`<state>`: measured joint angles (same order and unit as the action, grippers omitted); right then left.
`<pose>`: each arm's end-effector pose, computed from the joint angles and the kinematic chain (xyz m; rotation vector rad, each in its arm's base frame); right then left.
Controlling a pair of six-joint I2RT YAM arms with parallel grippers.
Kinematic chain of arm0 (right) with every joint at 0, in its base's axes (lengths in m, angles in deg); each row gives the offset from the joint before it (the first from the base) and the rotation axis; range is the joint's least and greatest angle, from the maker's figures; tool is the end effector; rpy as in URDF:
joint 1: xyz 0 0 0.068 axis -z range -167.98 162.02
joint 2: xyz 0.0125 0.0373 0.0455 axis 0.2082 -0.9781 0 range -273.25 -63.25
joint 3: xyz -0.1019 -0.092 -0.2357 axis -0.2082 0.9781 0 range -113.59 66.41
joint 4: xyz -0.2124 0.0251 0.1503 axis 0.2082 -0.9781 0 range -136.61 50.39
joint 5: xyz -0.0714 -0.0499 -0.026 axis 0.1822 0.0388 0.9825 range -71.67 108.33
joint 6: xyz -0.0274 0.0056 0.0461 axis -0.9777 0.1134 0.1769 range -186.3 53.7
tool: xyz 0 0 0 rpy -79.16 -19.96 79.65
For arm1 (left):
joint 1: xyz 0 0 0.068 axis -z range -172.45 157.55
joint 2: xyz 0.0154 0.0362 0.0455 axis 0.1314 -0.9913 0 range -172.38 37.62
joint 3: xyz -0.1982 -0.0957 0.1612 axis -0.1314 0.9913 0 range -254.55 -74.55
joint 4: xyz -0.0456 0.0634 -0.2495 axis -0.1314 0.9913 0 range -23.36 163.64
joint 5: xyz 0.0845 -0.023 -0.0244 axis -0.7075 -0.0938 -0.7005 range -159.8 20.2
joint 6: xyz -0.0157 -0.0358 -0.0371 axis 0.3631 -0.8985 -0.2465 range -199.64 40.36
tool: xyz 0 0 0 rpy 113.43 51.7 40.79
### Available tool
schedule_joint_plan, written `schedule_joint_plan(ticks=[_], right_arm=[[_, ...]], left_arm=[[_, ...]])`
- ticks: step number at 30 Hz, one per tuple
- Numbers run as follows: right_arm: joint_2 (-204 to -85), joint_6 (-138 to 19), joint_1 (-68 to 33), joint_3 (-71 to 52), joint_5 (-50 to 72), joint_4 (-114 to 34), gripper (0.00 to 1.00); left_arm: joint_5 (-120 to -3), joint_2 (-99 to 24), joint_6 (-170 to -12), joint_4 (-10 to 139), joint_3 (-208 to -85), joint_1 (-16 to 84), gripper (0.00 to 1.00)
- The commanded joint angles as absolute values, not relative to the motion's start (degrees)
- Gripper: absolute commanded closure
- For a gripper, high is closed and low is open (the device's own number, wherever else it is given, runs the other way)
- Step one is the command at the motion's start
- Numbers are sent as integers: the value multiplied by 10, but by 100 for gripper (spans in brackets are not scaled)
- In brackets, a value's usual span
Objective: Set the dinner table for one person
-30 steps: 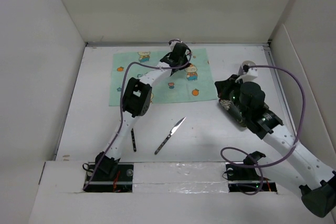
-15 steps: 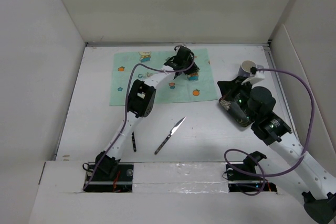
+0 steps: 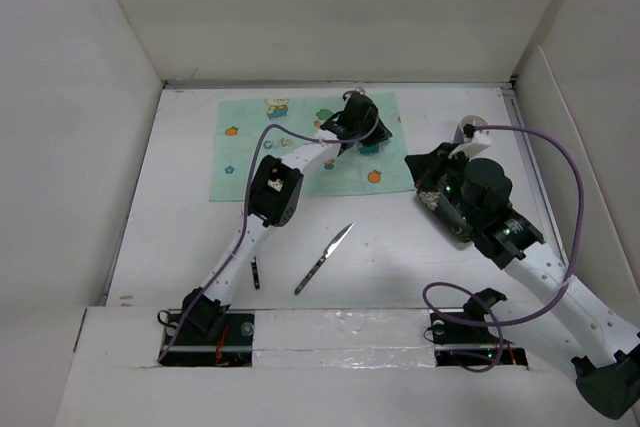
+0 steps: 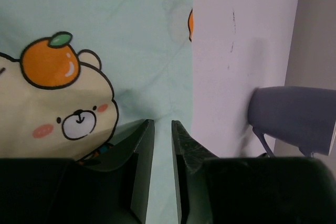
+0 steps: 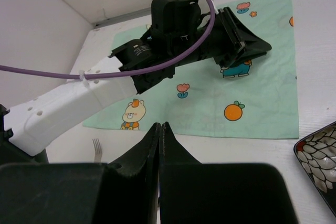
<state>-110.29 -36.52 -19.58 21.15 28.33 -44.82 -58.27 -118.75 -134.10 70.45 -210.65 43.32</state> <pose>0.1694 0.0969 0.3457 0.1064 1.7307 0.6506 0.4923 -0.3635 0.1463 -0.2144 2.1860 -1.1628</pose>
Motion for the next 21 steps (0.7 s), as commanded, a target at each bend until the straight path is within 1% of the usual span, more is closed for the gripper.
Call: schedule_joint_plan(ticks=[1, 4, 7, 8, 9, 10, 11, 13, 14, 16, 17, 18, 19, 20, 21], right_arm=[[-1102, -362, -202, 204, 279, -408, 98], [-1107, -361, -202, 197, 282, -407, 95], [-1109, -363, -207, 189, 294, -419, 90], [-1108, -362, -207, 189, 301, -423, 86], [-1106, -361, -207, 189, 313, -424, 77], [-1101, -359, -207, 189, 319, -427, 73], [-1096, -356, -207, 189, 326, -436, 66], [-1083, -338, -207, 190, 364, -471, 60], [-1078, -330, -207, 193, 380, -486, 56], [-1069, -304, -202, 206, 416, -521, 54], [-1063, -290, -194, 227, 429, -535, 49], [-1061, -256, -179, 238, 448, -549, 47], [-1061, -233, -170, 248, 457, -578, 44], [-1059, -211, -147, 278, 465, -581, 36], [-1060, -209, -147, 290, 463, -581, 34]], left_arm=[[-583, -1187, -1330, 686, -2124, 455, 82], [-576, -1186, -1330, 680, -2124, 455, 80], [-570, -1171, -1312, 683, -2125, 455, 77], [-571, -1148, -1304, 682, -2114, 455, 76], [-573, -1129, -1295, 673, -2100, 455, 73], [-583, -1101, -1271, 653, -2079, 455, 71], [-591, -1038, -1258, 638, -2025, 455, 63], [-628, -969, -1220, 611, -1977, 455, 57], [-646, -895, -1180, 608, -1933, 455, 51], [-692, -812, -1149, 579, -1869, 455, 46], [-711, -722, -1128, 563, -1783, 455, 43], [-720, -677, -1123, 523, -1731, 455, 43], [-731, -584, -1122, 501, -1682, 455, 43], [-737, -532, -1128, 461, -1572, 455, 43], [-738, -490, -1136, 443, -1515, 455, 43]])
